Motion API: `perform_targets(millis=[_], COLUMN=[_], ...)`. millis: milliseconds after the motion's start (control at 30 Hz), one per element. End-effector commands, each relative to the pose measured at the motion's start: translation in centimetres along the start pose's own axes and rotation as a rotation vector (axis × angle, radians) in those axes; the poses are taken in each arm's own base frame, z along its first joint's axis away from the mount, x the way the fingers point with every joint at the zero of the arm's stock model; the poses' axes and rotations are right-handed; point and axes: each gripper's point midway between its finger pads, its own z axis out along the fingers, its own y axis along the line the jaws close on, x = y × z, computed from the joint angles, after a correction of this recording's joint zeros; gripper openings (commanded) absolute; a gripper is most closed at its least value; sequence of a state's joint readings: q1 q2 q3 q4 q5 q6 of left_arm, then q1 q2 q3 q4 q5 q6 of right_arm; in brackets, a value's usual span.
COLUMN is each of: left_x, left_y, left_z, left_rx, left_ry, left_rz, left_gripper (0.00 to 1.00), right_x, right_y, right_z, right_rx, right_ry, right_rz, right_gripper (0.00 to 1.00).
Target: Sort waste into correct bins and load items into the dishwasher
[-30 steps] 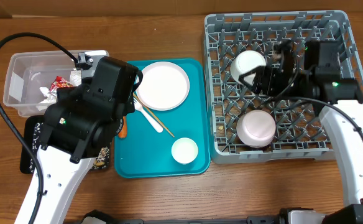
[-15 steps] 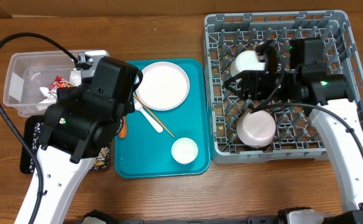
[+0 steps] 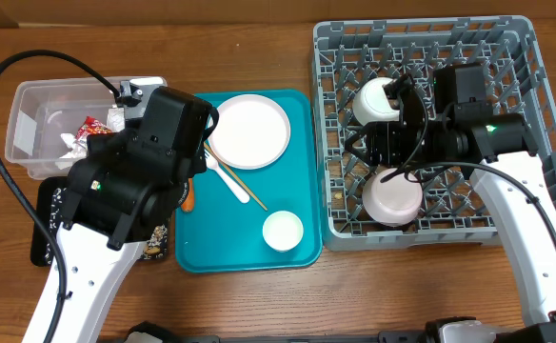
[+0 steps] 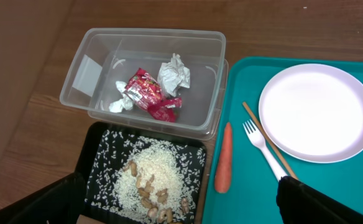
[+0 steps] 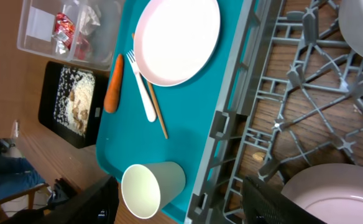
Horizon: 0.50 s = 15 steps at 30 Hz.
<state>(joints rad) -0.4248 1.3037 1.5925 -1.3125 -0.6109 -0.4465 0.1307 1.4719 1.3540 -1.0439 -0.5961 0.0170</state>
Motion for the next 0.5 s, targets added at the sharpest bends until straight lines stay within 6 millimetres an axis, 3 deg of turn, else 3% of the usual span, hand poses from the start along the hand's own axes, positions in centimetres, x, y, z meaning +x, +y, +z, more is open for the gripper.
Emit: perform_targets(millis=[0, 467], left_x=[-0.5, -0.5], left_y=[0.2, 0.2], left_z=[-0.2, -0.2], left_rx=[-0.010, -0.010], left_ry=[-0.017, -0.017], left_rz=[-0.021, -0.021], left_gripper=[0.99, 1.00], right_x=[-0.5, 2.4], right_y=[0.2, 3.2], right_z=[-0.6, 1.0], right_rx=[0.017, -0.023], right_ry=[-0.015, 0.105], right_rz=[-0.035, -0.131], right_gripper=[0.66, 0.62])
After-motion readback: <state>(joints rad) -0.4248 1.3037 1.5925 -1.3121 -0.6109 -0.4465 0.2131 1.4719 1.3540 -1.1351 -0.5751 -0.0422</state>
